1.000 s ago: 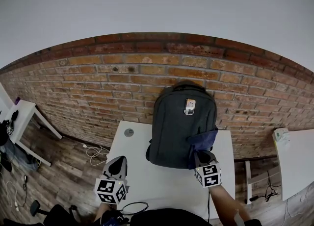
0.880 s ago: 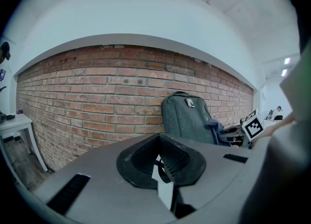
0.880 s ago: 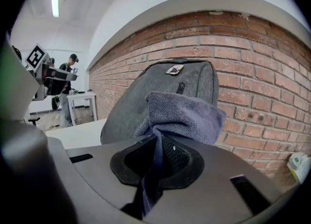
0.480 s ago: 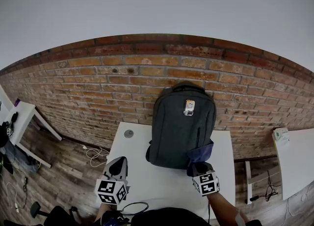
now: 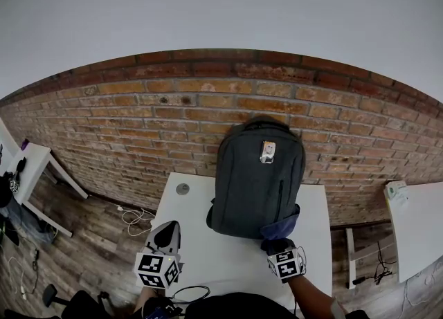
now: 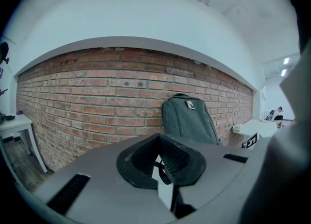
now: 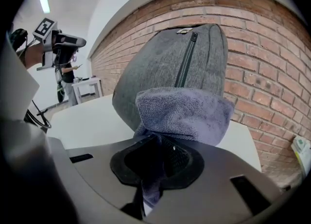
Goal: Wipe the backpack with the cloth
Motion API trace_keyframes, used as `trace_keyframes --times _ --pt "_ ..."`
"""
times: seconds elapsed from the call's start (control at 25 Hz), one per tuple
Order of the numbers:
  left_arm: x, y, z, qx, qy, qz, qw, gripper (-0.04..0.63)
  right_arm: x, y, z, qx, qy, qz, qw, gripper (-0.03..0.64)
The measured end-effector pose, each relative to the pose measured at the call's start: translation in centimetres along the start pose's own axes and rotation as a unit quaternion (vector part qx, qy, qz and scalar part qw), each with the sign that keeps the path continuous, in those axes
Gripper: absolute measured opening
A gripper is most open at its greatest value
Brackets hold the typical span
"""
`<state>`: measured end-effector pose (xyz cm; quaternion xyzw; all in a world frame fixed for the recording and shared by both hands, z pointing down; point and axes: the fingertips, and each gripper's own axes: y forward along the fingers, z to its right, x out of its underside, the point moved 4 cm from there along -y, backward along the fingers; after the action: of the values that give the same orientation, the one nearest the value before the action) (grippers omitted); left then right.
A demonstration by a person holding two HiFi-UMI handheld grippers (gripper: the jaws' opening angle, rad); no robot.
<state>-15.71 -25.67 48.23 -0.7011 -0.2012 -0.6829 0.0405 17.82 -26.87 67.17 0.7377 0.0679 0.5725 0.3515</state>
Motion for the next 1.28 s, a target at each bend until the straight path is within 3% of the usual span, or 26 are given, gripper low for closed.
trace_keyframes --times 0.48,0.8,1.08,1.28 --pt "-0.1 -0.4 -0.4 -0.003 0.002 0.000 1.0000 -0.003 2.5 1.0 -3.2 -0.036 -0.009 -0.055 0.998 0.029" --pt "0.2 -0.5 -0.4 -0.004 -0.001 -0.001 1.0000 -0.003 0.1 0.7 -2.9 -0.035 -0.014 -0.022 0.999 0.029" --pt "0.4 -0.4 -0.6 -0.005 -0.004 -0.002 1.0000 -0.003 -6.1 -0.9 -1.5 -0.024 -0.017 0.038 0.999 0.029" --pt "0.2 -0.3 -0.6 -0.004 -0.003 -0.002 1.0000 -0.003 -8.4 -1.5 -1.2 -0.024 -0.010 0.050 0.998 0.029"
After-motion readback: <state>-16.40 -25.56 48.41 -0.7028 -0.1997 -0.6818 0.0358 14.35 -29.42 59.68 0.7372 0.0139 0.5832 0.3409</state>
